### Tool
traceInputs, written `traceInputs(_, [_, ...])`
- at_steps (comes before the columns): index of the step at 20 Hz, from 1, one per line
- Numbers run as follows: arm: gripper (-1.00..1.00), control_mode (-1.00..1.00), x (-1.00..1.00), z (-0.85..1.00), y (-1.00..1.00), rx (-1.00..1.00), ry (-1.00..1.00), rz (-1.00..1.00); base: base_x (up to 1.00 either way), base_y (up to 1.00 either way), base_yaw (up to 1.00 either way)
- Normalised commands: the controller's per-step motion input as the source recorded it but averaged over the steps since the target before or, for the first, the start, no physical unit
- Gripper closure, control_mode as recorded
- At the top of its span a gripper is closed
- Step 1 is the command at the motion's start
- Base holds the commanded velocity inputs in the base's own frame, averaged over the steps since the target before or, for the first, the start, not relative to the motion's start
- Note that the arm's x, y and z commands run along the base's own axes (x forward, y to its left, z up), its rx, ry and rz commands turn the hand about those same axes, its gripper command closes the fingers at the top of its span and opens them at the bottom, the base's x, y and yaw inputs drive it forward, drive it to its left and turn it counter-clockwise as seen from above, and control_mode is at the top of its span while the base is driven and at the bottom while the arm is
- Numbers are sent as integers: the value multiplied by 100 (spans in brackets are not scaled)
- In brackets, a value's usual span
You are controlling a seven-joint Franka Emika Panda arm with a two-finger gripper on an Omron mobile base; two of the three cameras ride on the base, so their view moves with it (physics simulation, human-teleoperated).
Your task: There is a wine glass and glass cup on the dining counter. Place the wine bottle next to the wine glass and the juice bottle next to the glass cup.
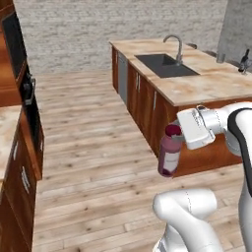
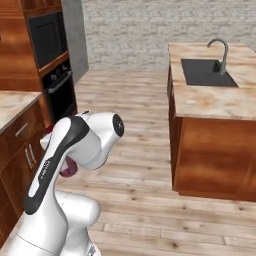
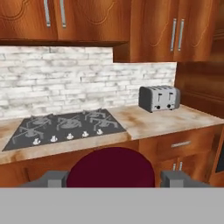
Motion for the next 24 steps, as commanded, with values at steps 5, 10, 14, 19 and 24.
traceInputs(5, [100, 100, 0, 0, 0, 0, 0, 0, 38, -57, 10])
traceInputs(10, [100, 100, 0, 0, 0, 0, 0, 0, 26, -66, 2])
traceInputs(14, [100, 100, 0, 0, 0, 0, 0, 0, 22, -68, 0])
traceInputs(19, [100, 100, 0, 0, 0, 0, 0, 0, 23, -68, 0])
traceInputs(24, [100, 100, 0, 0, 0, 0, 0, 0, 24, -67, 0])
